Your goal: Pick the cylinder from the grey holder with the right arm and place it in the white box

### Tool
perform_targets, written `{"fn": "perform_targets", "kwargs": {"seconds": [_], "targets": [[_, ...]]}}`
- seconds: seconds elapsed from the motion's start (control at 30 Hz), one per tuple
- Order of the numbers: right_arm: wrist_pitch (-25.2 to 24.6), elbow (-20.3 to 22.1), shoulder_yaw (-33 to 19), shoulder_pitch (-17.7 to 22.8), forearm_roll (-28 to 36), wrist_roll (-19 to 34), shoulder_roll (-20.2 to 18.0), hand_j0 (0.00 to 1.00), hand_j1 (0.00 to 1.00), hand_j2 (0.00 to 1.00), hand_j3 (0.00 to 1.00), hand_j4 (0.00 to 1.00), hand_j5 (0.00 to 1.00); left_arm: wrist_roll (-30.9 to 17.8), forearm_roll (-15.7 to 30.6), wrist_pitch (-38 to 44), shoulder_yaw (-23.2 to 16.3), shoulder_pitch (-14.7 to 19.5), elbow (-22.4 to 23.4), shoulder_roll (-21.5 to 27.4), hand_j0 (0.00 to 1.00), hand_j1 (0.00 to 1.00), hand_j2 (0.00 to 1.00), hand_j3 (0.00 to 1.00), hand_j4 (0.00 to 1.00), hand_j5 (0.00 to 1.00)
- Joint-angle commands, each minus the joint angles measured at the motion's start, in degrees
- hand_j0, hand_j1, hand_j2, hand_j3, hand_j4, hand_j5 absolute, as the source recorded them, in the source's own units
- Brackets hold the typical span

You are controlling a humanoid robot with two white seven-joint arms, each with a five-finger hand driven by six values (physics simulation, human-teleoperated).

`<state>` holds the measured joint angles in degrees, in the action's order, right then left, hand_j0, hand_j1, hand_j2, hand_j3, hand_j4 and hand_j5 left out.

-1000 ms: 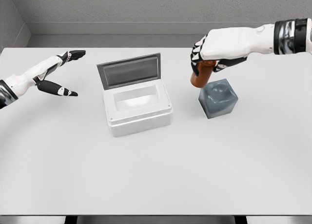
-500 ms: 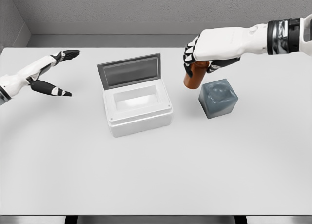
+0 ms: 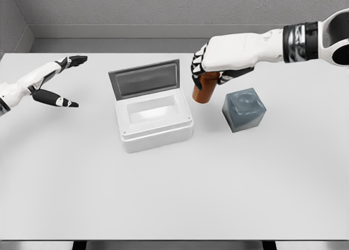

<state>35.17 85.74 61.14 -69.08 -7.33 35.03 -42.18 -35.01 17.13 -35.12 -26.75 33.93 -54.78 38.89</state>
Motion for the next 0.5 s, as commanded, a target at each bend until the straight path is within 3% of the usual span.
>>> {"fn": "perform_targets", "kwargs": {"seconds": [0.0, 0.47], "targets": [[-0.17, -0.13, 0.20, 0.00, 0.30, -0.03, 0.87, 0.43, 0.43, 0.43, 0.43, 0.43, 0.43, 0.01, 0.45, 0.12, 0.11, 0.00, -0.15, 0.05, 1.00, 1.00, 1.00, 1.00, 1.00, 1.00], [-0.17, -2.42, 2.05, -1.23, -0.14, -0.03, 3.86, 0.43, 0.43, 0.43, 0.43, 0.43, 0.43, 0.01, 0.45, 0.12, 0.20, 0.18, -0.33, -0.04, 1.00, 1.00, 1.00, 1.00, 1.00, 1.00]]}}
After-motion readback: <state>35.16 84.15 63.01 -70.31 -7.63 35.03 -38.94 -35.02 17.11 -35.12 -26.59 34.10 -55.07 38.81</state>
